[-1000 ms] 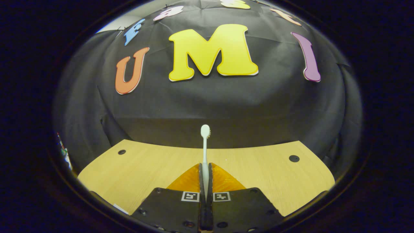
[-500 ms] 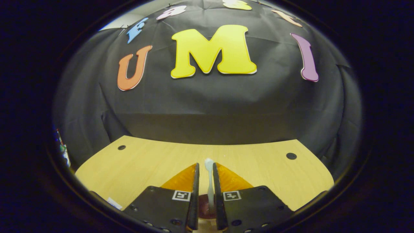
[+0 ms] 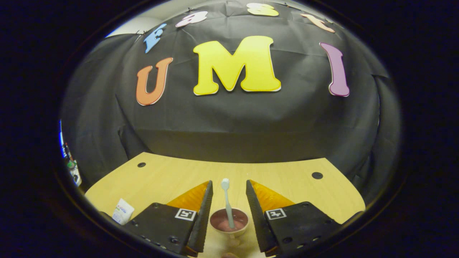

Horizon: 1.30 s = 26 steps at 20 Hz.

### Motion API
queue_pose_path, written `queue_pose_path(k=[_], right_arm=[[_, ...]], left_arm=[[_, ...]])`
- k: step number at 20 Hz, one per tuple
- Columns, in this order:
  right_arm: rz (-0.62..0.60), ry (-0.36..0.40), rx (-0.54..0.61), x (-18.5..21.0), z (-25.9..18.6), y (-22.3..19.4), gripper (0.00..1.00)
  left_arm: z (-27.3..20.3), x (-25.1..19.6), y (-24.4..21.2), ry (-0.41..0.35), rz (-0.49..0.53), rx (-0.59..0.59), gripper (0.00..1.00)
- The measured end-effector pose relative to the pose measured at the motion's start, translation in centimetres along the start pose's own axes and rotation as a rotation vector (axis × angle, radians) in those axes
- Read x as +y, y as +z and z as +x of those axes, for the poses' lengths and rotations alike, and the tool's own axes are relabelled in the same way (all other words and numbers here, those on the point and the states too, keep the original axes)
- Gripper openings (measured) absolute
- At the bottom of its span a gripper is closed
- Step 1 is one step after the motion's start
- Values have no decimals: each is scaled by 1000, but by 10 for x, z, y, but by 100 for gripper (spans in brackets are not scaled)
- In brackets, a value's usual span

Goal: Put the toothbrush and toothpaste on the desktop into the cup, then pick up the cup and place it on the coaster on the desktop.

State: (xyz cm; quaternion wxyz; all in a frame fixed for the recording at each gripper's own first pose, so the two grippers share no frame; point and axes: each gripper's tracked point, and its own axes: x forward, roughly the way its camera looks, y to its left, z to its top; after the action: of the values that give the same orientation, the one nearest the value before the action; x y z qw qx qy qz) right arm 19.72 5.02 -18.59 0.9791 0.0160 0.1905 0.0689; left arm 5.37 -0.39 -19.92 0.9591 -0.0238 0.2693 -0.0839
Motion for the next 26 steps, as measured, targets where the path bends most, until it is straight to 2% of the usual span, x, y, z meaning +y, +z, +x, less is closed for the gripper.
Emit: queue_pose_path(k=[2,9,15,20,26], right_arm=[[-10,-16,-7,-16,-12,6,64],[-40,-81,46,-81,-38,-5,71],[-51,-176,170,-145,-49,-56,74],[-51,-184,249,-155,-55,-93,74],[-28,-193,275,-159,-52,-105,78]], left_arm=[[12,-11,19,-17,8,-73,28],[76,-62,87,-112,44,-351,28],[115,-111,119,-203,137,-540,28],[144,-125,111,-207,159,-566,28],[160,-118,98,-193,156,-537,33]])
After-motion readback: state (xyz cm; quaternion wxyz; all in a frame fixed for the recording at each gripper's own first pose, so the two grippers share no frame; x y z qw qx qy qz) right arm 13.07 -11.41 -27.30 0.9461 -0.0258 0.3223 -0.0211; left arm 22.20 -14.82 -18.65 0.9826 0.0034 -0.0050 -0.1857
